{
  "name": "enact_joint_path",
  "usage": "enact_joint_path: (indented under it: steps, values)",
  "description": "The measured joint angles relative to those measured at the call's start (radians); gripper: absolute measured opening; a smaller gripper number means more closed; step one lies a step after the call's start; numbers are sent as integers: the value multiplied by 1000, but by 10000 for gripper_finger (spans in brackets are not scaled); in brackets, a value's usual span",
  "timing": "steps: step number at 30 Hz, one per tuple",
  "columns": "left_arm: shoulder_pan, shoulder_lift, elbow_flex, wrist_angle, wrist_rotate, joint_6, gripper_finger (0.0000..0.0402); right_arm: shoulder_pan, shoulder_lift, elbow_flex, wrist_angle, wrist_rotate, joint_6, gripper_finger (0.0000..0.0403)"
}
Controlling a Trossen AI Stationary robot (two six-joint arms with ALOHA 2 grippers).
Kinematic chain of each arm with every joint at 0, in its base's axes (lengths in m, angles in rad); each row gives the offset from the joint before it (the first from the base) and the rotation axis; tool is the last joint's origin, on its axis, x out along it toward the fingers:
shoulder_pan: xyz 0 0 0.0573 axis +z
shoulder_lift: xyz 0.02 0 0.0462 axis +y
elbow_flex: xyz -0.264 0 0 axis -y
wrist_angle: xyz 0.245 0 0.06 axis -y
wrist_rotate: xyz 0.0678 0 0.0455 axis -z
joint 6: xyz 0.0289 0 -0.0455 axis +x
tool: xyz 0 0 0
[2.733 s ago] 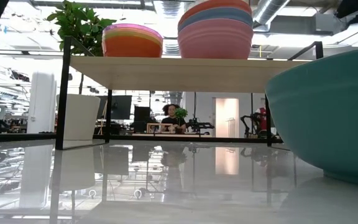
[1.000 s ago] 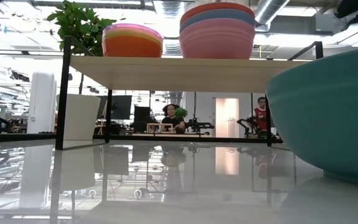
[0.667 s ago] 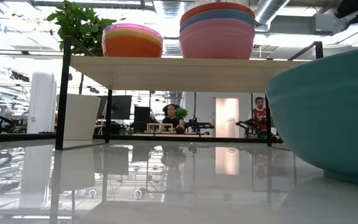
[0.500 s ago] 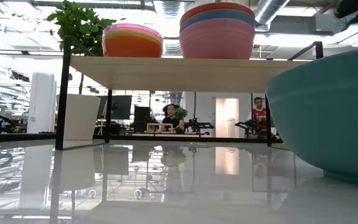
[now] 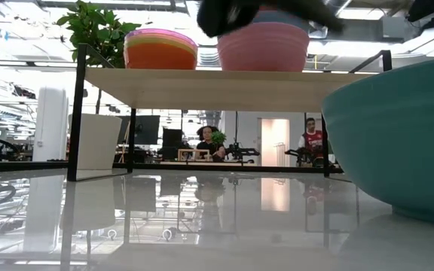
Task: Place and stack bowls onto a shelf
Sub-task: Stack the large green bowl on top of the orange bowl on the shelf
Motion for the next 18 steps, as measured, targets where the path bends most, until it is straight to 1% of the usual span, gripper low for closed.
enact_joint_path:
  steps: [3,6,9,13,18]
  values:
    - [3,30,0,-14,7,-41,156,0,0,0,0,0,0,113]
    - [6,58,0,-19,-8,-100,167,0,0,0,0,0,0,113]
    - [7,72,0,-28,-31,-143,169,0,0,0,0,0,0,113]
    - [9,75,2,-84,-76,-214,169,0,0,0,0,0,0,113]
    - [13,74,2,-82,-80,-258,169,0,0,0,0,0,0,113]
